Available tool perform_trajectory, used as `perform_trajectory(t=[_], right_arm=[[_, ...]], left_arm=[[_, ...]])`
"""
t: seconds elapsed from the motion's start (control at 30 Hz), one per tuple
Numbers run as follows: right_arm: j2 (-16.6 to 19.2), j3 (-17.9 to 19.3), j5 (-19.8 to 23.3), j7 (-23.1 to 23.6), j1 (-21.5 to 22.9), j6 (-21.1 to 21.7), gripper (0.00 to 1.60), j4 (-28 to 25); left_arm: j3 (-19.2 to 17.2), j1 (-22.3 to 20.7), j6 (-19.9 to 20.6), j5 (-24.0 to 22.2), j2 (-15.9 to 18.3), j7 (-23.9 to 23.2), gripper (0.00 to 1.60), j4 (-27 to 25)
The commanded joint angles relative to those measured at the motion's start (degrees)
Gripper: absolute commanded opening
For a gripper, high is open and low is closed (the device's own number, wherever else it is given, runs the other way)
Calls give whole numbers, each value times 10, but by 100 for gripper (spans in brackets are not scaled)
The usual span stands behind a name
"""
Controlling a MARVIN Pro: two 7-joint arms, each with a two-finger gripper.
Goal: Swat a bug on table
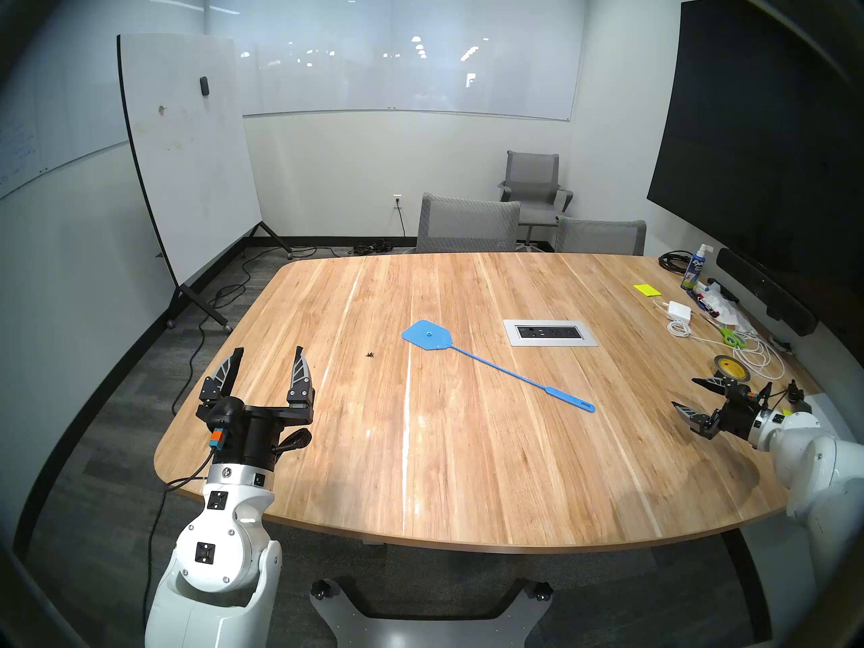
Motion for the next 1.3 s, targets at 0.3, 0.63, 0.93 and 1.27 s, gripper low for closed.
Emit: perform_trajectory(t=[0.3,0.63,0.93,1.27], right_arm=[[3,4,-1,1,4,2,160,-7],[3,6,-3,2,4,2,160,-7],[2,5,-9,0,2,-1,160,-11],[-3,-6,-19,57,23,12,160,-13]], left_arm=[[0,0,-1,0,0,0,160,-10],[0,0,-1,0,0,0,160,-10],[0,0,-1,0,0,0,160,-10],[0,0,-1,0,0,0,160,-10]])
